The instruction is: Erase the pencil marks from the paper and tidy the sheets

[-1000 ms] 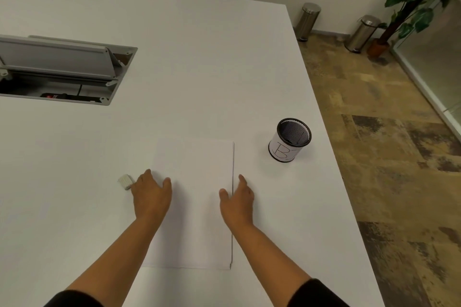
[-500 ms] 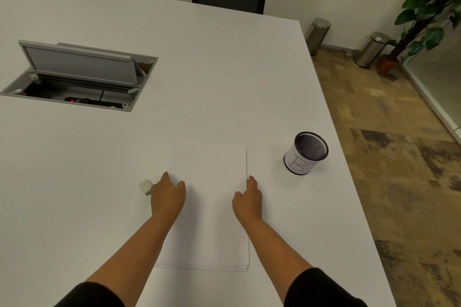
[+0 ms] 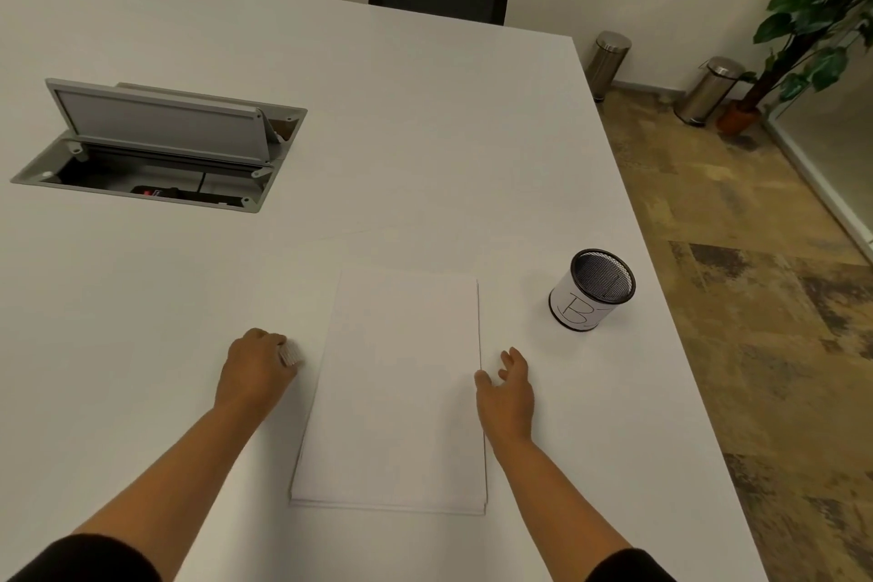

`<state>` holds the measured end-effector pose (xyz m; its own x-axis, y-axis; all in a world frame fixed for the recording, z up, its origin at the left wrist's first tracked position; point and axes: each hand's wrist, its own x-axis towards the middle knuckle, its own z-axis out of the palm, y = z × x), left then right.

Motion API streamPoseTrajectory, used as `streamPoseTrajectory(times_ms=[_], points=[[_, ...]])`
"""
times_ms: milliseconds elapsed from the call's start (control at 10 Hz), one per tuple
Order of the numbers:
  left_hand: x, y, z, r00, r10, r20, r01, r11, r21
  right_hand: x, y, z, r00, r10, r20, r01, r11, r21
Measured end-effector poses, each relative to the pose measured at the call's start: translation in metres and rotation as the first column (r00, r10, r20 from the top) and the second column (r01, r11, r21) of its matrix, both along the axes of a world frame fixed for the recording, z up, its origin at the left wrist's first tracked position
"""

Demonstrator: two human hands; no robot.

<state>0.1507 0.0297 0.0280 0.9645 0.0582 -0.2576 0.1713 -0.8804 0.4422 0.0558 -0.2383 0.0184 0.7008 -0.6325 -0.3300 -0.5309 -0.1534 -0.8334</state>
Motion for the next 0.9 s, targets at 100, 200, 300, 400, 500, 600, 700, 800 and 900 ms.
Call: streamPoseTrajectory(times_ms=[100, 200, 300, 400, 500, 600, 700, 800, 900], points=[[0.003, 0.004, 0.000, 0.997, -0.063, 0.044, 0.064, 0.998, -0.011, -0.001, 0.000, -0.001, 1.000, 0.003, -0.005, -0.003, 1.000, -0.003], [0.014, 0.006, 0.000, 0.984, -0.168, 0.059, 0.168, 0.986, 0.009, -0.003, 0.000, -0.003, 1.000, 0.010, -0.005, -0.010, 1.000, -0.014], [0.021, 0.008, 0.000, 0.980, -0.193, 0.055, 0.193, 0.981, 0.014, -0.004, 0.000, -0.004, 1.000, 0.014, -0.001, -0.014, 0.999, -0.029], [0.027, 0.009, 0.002, 0.978, -0.210, 0.017, 0.209, 0.978, 0.016, -0.007, 0.000, -0.006, 1.000, 0.018, -0.005, -0.018, 0.999, -0.039], [0.029, 0.010, 0.003, 0.977, -0.212, 0.011, 0.212, 0.977, 0.005, -0.007, 0.000, -0.007, 1.000, 0.019, -0.001, -0.019, 0.999, -0.039], [0.027, 0.013, 0.000, 0.984, -0.175, 0.022, 0.176, 0.984, -0.033, -0.006, -0.001, -0.008, 1.000, 0.019, 0.013, -0.019, 0.999, -0.030], [0.028, 0.014, -0.001, 0.991, -0.134, 0.007, 0.134, 0.986, -0.099, -0.007, -0.001, -0.007, 0.999, 0.026, 0.019, -0.025, 0.999, -0.022], [0.020, 0.013, 0.000, 0.999, -0.035, 0.011, 0.037, 0.978, -0.207, -0.008, -0.003, -0.003, 0.999, 0.020, 0.032, -0.021, 1.000, 0.009], [0.011, 0.014, 0.001, 0.987, 0.154, 0.041, -0.133, 0.939, -0.318, -0.009, -0.005, -0.001, 0.999, -0.019, 0.046, 0.013, 0.993, 0.116]])
